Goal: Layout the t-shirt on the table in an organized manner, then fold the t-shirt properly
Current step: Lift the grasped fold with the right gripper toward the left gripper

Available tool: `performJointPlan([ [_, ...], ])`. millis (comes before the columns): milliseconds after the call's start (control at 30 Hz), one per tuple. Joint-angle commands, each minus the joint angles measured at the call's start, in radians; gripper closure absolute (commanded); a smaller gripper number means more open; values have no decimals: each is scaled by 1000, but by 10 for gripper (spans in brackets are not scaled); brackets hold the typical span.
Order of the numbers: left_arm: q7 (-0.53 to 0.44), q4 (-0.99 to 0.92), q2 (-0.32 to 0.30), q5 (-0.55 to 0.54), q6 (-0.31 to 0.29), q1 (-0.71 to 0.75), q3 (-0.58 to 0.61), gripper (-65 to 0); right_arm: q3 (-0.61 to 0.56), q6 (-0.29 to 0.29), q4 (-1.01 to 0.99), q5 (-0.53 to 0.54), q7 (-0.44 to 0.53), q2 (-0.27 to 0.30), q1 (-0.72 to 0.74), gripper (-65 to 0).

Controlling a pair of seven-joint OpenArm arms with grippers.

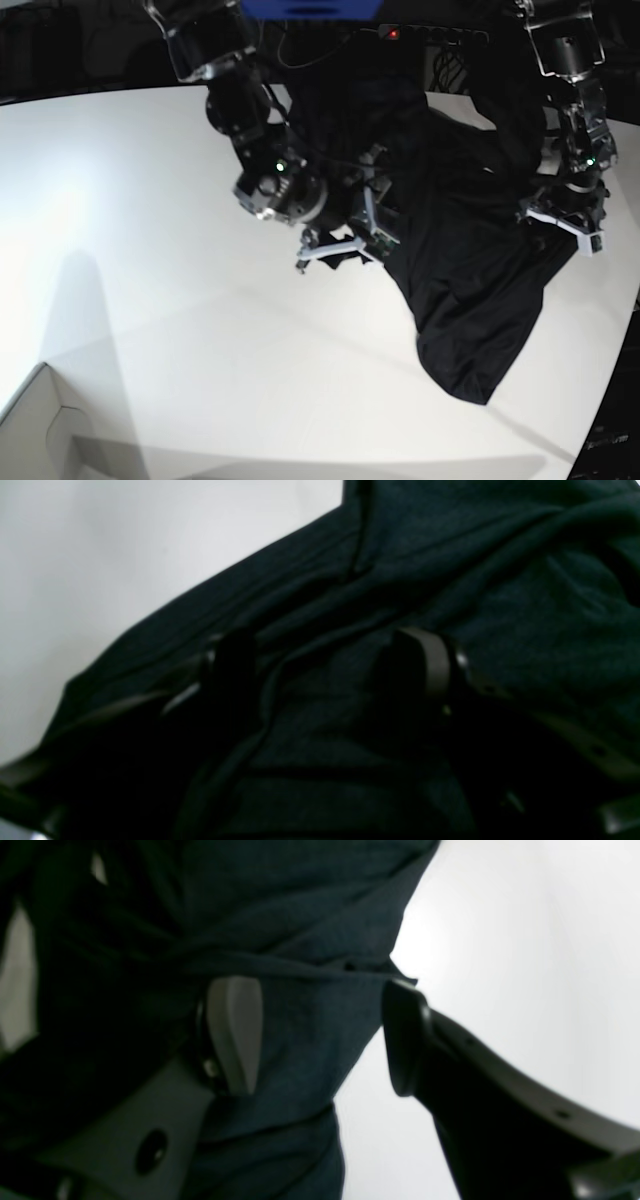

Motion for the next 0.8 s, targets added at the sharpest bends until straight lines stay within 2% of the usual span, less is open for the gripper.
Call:
performJointPlan([
  [0,66,-3,-3,7,9,9,-1,-416,1,0,-14,13,39,-13,30,-382],
  [167,59,-3,-1,7,9,21,0,-416,68,-2,-132,13,145,-13,69,-382],
  [367,59,-5,-1,7,9,21,0,-416,134,-2,-186,13,179,-13,87,-359],
  [600,59,-5,0,7,9,21,4,-416,128,1,-187,14,179,-11,83,-144],
  [767,59,-7,0,7,9,21,5,-416,128,1,-187,14,177,-13,81,-64],
])
